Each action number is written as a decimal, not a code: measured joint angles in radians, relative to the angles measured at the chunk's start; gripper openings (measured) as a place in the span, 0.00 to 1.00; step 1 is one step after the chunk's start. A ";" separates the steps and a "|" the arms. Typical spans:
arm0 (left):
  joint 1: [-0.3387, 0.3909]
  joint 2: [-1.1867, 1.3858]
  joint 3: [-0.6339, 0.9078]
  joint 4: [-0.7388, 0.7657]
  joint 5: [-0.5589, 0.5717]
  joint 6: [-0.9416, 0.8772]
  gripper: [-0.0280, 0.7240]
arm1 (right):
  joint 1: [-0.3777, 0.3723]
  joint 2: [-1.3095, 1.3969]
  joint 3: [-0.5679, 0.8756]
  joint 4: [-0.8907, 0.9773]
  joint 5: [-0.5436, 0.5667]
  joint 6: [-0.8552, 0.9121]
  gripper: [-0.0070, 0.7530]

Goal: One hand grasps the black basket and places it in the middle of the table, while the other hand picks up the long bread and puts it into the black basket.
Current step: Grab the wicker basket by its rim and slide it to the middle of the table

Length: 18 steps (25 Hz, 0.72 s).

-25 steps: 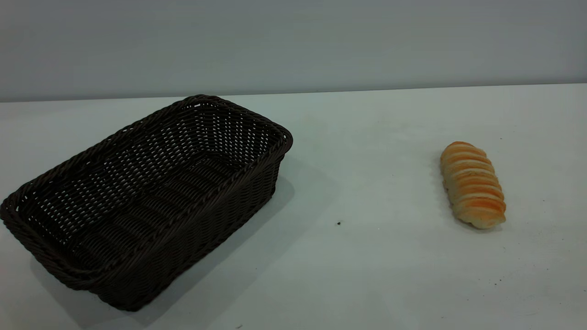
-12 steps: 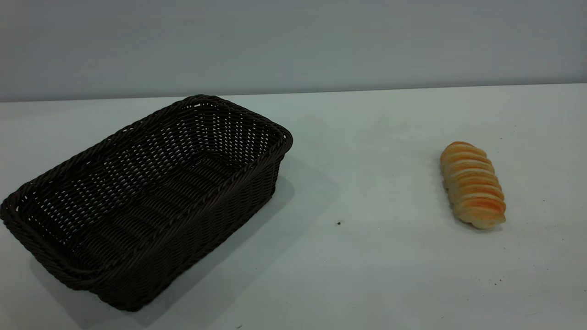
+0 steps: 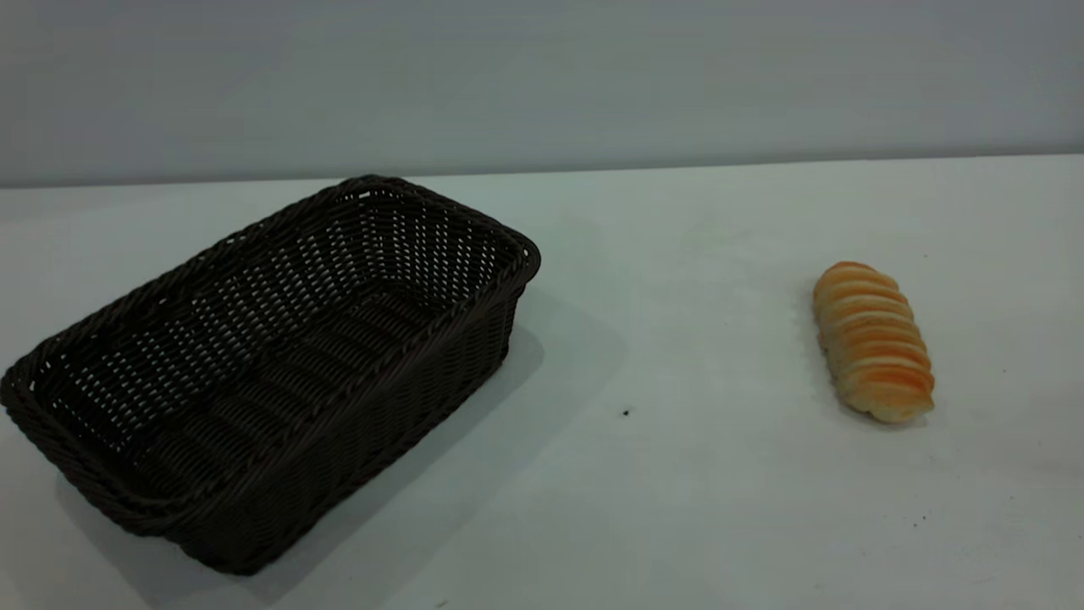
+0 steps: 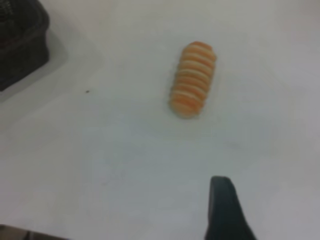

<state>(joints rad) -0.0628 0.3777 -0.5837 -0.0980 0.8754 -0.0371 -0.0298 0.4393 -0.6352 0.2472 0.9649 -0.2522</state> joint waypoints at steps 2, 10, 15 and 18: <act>0.000 0.118 -0.044 -0.001 -0.002 0.018 0.62 | 0.000 0.057 -0.008 0.023 -0.017 -0.017 0.60; 0.000 0.570 -0.138 -0.081 -0.026 -0.055 0.62 | 0.000 0.120 -0.008 0.075 -0.064 -0.037 0.60; 0.000 0.785 -0.132 -0.118 -0.104 -0.201 0.62 | 0.000 0.120 -0.008 0.078 -0.067 -0.045 0.60; 0.000 0.888 -0.122 -0.046 -0.173 -0.370 0.62 | 0.000 0.120 -0.008 0.078 -0.068 -0.045 0.60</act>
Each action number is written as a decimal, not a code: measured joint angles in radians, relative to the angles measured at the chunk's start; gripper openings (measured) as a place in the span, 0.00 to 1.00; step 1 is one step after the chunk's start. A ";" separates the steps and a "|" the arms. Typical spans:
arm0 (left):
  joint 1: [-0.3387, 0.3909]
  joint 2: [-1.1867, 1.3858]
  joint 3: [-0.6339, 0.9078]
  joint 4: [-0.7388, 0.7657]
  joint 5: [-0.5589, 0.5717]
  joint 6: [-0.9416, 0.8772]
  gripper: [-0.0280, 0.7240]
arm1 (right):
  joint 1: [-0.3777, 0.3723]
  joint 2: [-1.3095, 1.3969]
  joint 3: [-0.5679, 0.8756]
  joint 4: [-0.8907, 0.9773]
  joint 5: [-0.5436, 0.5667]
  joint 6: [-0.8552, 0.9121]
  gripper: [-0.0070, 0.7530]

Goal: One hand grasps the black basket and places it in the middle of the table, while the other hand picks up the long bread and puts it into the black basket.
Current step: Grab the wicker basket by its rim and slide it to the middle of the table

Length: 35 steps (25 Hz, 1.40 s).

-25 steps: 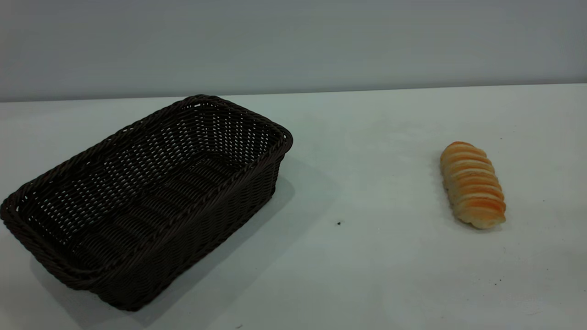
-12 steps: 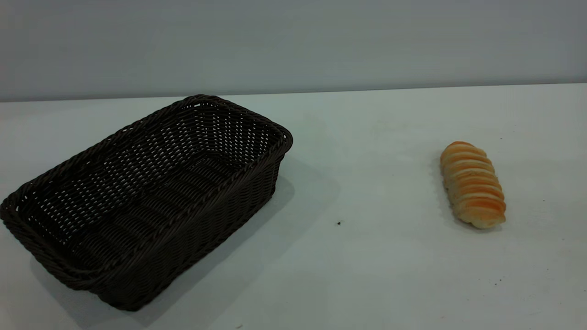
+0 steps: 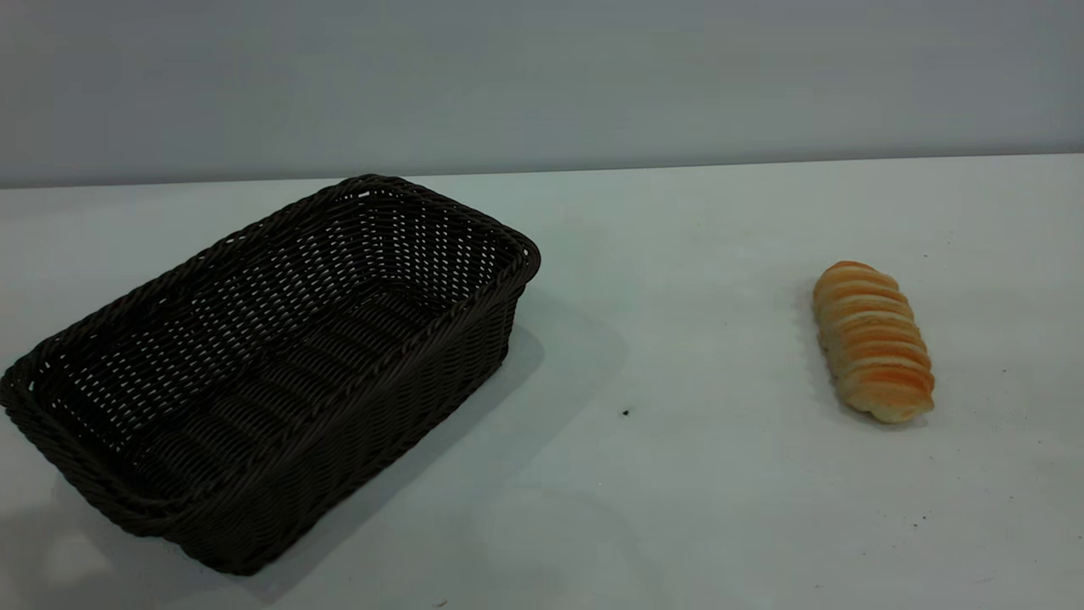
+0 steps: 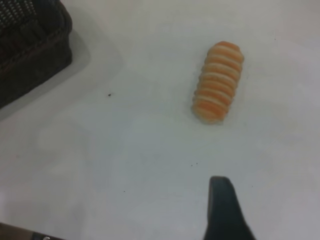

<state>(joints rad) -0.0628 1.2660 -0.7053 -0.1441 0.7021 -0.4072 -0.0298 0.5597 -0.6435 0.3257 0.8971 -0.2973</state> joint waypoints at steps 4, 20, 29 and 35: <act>0.000 0.120 0.003 0.129 -0.082 -0.234 0.62 | 0.000 0.000 0.000 0.000 0.000 -0.002 0.60; 0.000 0.476 0.001 0.003 -0.362 -0.134 0.60 | 0.000 0.000 0.000 0.000 -0.001 -0.003 0.60; 0.000 0.651 0.000 -0.136 -0.508 -0.036 0.53 | 0.000 0.000 0.000 0.001 -0.001 -0.003 0.60; 0.000 0.680 -0.011 -0.180 -0.589 -0.028 0.23 | 0.000 0.000 0.000 0.002 -0.001 -0.003 0.60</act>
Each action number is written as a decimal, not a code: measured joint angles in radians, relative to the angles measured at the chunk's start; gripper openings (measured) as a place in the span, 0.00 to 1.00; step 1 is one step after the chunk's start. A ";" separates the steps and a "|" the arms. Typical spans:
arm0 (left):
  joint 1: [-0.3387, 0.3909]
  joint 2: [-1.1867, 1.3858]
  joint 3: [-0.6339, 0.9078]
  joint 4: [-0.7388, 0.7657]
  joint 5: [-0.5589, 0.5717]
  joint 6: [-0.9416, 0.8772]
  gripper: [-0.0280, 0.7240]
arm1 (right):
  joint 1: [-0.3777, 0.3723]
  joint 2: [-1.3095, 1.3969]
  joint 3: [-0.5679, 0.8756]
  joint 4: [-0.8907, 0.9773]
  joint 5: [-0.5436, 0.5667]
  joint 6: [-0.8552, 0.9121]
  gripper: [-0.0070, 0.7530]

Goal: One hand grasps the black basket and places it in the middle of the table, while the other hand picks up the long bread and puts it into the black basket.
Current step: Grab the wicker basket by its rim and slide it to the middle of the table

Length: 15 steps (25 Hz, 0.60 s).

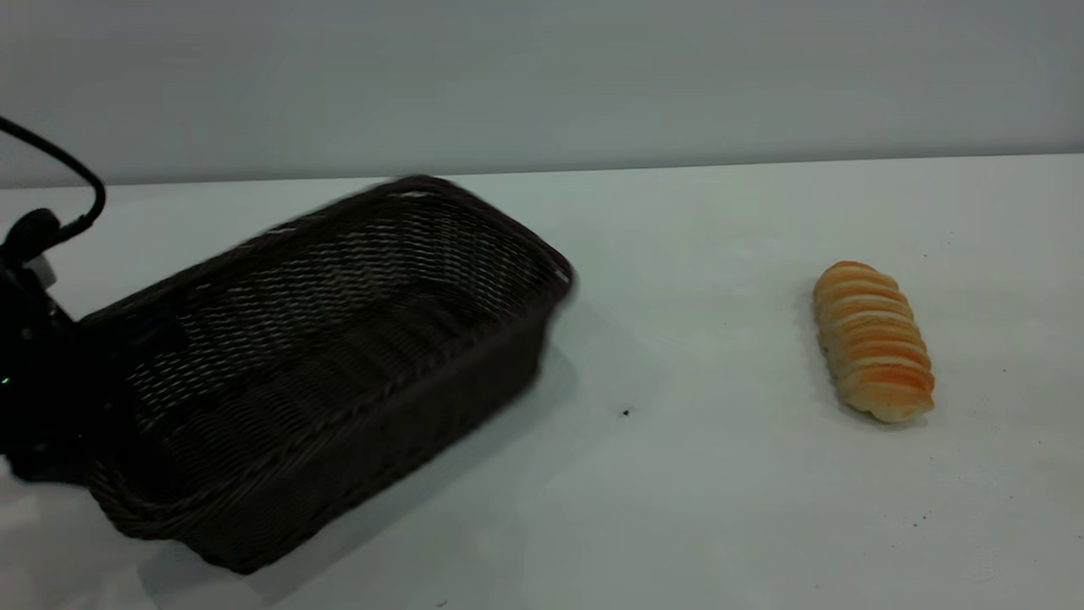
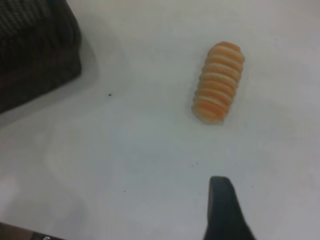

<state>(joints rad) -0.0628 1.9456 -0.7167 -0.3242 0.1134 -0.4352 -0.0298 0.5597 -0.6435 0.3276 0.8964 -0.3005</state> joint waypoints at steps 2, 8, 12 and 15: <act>-0.002 -0.002 0.000 0.000 -0.007 0.014 0.23 | 0.000 0.000 0.000 0.000 0.000 0.000 0.60; -0.002 0.023 -0.186 0.005 0.157 0.295 0.23 | 0.000 0.000 0.000 0.000 0.001 0.000 0.60; -0.002 0.131 -0.416 -0.007 0.359 0.482 0.23 | 0.000 0.000 0.000 0.000 0.001 0.000 0.60; -0.002 0.220 -0.553 -0.018 0.455 0.523 0.23 | 0.000 0.000 0.000 0.000 0.004 0.000 0.60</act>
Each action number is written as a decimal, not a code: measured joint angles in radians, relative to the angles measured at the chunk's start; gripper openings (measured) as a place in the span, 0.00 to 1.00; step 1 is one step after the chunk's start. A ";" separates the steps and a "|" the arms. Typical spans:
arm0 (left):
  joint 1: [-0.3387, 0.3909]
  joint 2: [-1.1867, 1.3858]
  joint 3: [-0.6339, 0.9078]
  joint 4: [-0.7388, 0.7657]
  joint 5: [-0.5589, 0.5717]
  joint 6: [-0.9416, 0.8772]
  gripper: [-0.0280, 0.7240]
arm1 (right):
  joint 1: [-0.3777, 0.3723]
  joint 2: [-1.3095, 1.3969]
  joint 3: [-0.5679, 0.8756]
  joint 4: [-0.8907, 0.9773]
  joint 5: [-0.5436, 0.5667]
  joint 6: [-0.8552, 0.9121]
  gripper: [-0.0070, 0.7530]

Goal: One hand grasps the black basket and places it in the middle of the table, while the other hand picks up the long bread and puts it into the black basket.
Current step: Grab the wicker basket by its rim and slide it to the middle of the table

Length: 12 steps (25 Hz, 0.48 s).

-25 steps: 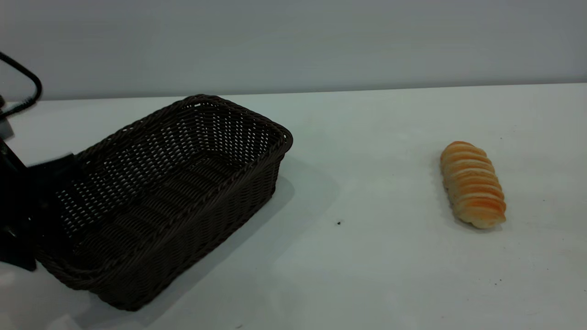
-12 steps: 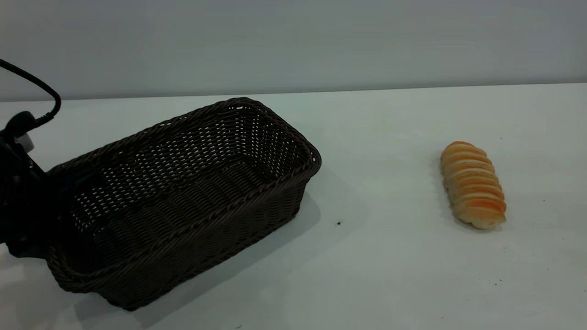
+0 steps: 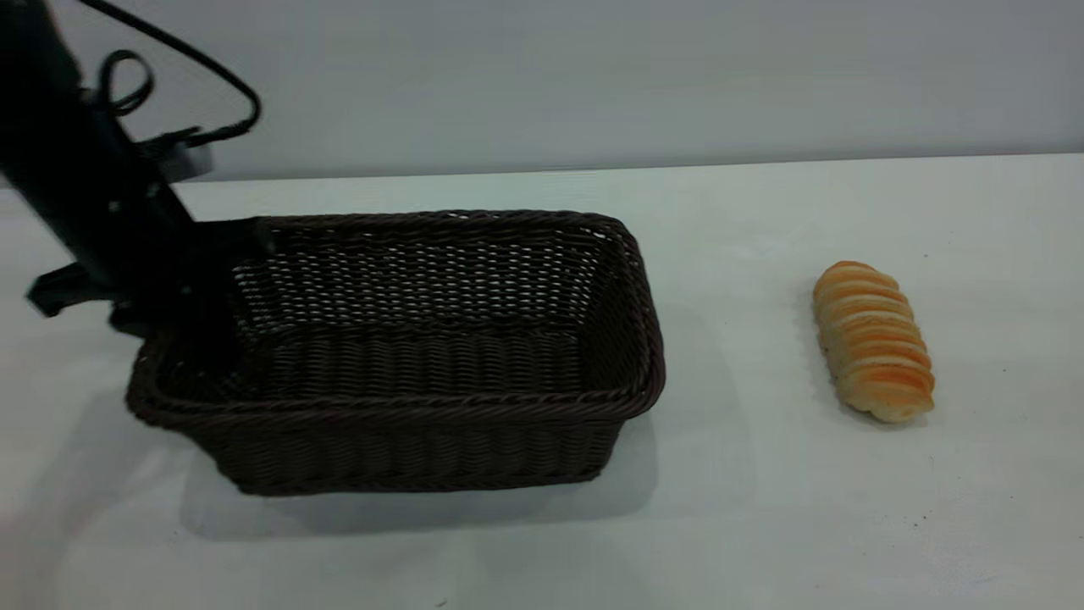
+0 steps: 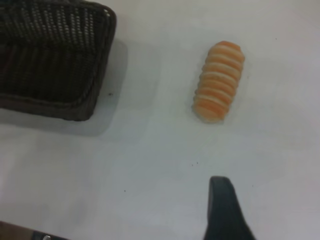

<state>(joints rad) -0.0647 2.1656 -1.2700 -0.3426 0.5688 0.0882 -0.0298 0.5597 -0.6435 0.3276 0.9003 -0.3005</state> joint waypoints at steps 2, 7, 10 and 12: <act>0.000 0.051 -0.056 -0.021 0.033 0.016 0.22 | 0.000 0.000 0.000 0.000 0.005 0.000 0.60; 0.000 0.083 -0.114 -0.036 0.082 0.027 0.22 | 0.000 0.000 0.000 0.000 0.009 0.000 0.60; 0.000 0.083 -0.115 -0.036 0.089 0.044 0.24 | 0.000 0.000 0.000 0.000 0.011 0.000 0.60; 0.000 0.084 -0.115 -0.036 0.097 0.069 0.32 | 0.000 0.000 0.000 0.000 0.011 0.000 0.60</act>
<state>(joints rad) -0.0647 2.2493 -1.3846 -0.3786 0.6654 0.1568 -0.0298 0.5597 -0.6435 0.3276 0.9115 -0.3005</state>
